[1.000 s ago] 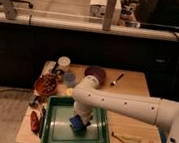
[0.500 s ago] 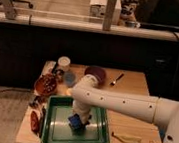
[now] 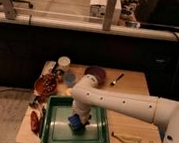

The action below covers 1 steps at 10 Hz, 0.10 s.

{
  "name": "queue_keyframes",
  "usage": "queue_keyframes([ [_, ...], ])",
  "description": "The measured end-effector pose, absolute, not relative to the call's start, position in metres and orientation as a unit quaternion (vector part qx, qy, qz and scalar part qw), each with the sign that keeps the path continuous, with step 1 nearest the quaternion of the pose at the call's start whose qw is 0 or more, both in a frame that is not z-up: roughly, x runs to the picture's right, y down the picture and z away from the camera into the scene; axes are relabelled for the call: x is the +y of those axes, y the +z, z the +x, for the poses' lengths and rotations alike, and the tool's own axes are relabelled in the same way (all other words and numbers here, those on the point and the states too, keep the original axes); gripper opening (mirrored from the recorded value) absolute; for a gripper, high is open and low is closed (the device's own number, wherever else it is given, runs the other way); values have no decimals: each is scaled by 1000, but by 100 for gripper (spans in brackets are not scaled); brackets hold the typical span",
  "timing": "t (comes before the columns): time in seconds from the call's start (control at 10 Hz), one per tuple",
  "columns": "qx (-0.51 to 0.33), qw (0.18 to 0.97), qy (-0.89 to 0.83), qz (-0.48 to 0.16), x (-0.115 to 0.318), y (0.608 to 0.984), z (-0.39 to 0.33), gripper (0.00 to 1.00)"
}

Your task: Wipe tray with sponge

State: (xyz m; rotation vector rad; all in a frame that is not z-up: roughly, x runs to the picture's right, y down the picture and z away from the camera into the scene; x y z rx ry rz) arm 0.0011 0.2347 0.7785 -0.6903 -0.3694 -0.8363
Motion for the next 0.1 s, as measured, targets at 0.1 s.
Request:
queue_keyframes([
  [0.1,-175,840,-396,-327,235,778,1,0],
])
